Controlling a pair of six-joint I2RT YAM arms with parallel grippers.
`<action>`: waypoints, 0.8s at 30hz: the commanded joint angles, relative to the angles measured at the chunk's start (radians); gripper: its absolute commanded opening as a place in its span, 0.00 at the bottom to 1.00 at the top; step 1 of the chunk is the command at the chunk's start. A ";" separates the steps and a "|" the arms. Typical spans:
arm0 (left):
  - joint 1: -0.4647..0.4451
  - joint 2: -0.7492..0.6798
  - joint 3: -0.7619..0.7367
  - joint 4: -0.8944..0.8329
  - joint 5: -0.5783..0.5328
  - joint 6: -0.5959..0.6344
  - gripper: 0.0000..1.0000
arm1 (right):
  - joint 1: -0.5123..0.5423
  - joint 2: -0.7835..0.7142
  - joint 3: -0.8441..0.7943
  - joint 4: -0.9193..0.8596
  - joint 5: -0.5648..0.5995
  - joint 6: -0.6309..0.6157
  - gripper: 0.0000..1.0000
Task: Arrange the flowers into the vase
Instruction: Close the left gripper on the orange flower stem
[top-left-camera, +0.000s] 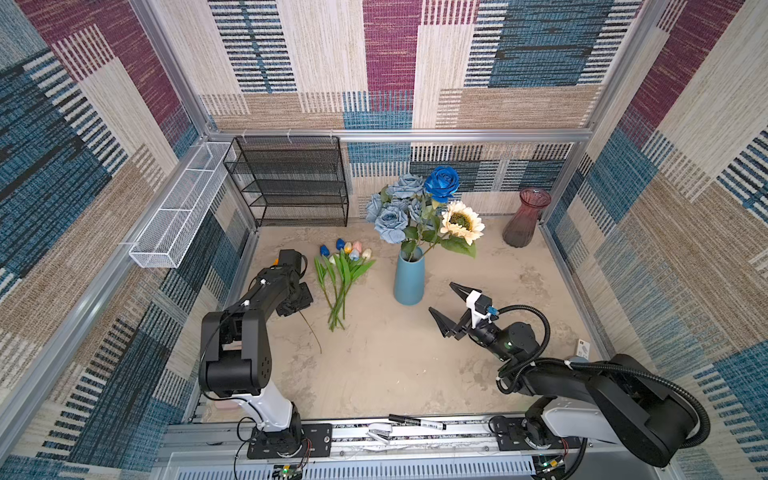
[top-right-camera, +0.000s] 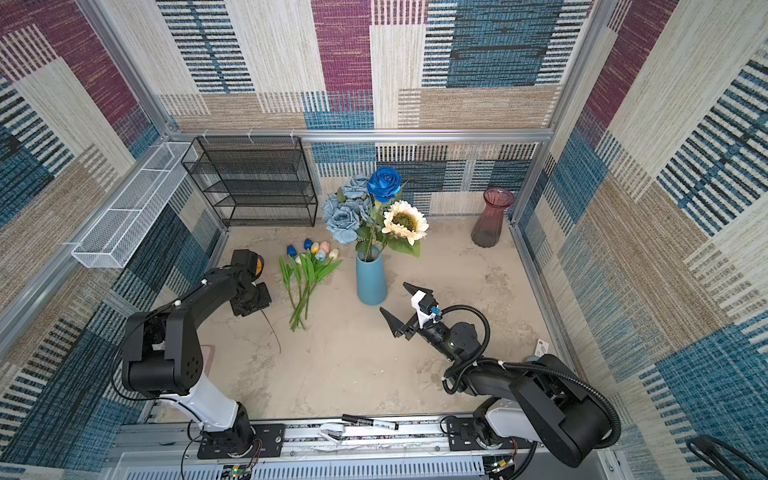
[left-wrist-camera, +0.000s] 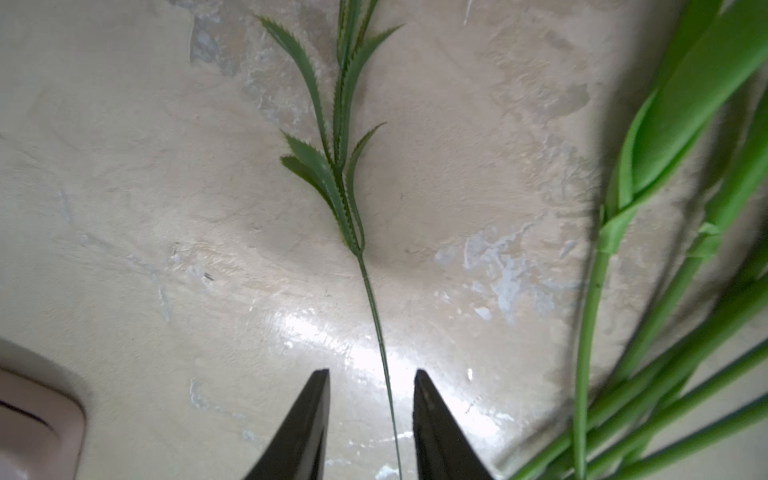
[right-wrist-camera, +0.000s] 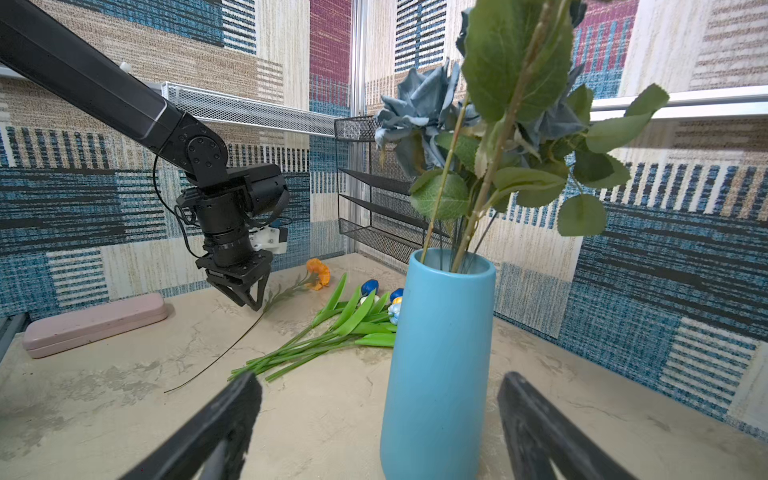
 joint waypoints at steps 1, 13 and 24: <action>0.002 0.027 0.007 0.008 -0.037 0.003 0.37 | 0.002 0.008 0.006 0.016 0.011 0.003 0.93; 0.027 0.119 0.032 0.026 0.003 0.019 0.28 | 0.002 0.011 0.004 0.017 0.038 0.003 0.93; 0.047 0.119 0.039 0.025 0.003 0.049 0.00 | 0.002 -0.003 -0.005 0.025 0.063 0.003 0.93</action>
